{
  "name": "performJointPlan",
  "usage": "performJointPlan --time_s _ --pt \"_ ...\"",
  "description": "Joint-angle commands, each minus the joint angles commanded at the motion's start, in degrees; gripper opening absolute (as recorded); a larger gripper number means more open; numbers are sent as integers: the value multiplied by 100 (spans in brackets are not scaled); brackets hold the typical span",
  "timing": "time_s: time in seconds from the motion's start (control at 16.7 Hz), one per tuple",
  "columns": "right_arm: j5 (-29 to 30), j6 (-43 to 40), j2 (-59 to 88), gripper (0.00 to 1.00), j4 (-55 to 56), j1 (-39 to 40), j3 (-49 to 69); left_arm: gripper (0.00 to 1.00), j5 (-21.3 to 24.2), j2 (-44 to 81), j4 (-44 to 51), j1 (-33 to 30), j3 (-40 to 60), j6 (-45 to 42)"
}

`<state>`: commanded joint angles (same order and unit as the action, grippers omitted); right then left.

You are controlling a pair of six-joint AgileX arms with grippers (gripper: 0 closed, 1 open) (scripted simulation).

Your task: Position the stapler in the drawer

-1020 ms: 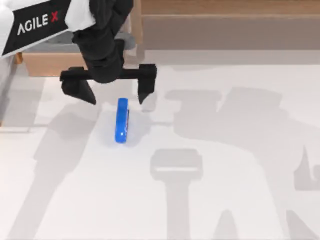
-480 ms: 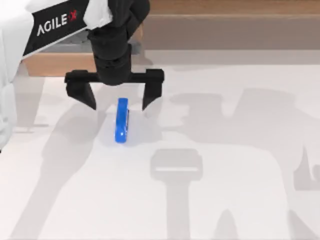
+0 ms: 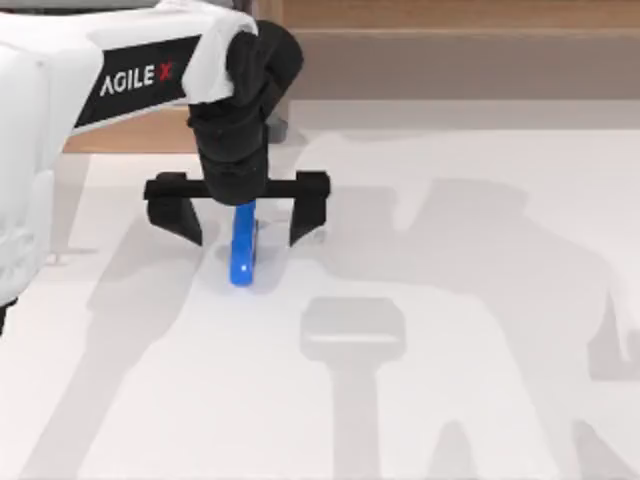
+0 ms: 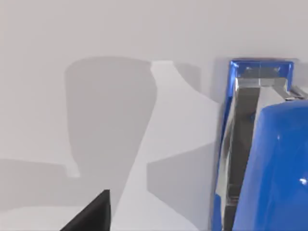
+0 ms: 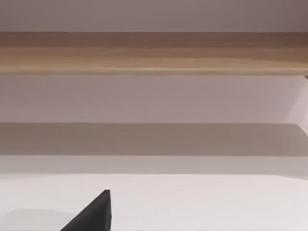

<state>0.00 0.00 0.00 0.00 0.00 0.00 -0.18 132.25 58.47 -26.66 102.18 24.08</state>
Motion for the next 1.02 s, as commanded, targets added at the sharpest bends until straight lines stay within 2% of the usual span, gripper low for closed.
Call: performJointPlan --time_s 0.36,1.02 --pt "0 0 0 100 0 0 0 100 1 120 -253 -4 -221 1" --pt "0 0 0 100 0 0 0 17 1 120 -253 -4 -221 1"
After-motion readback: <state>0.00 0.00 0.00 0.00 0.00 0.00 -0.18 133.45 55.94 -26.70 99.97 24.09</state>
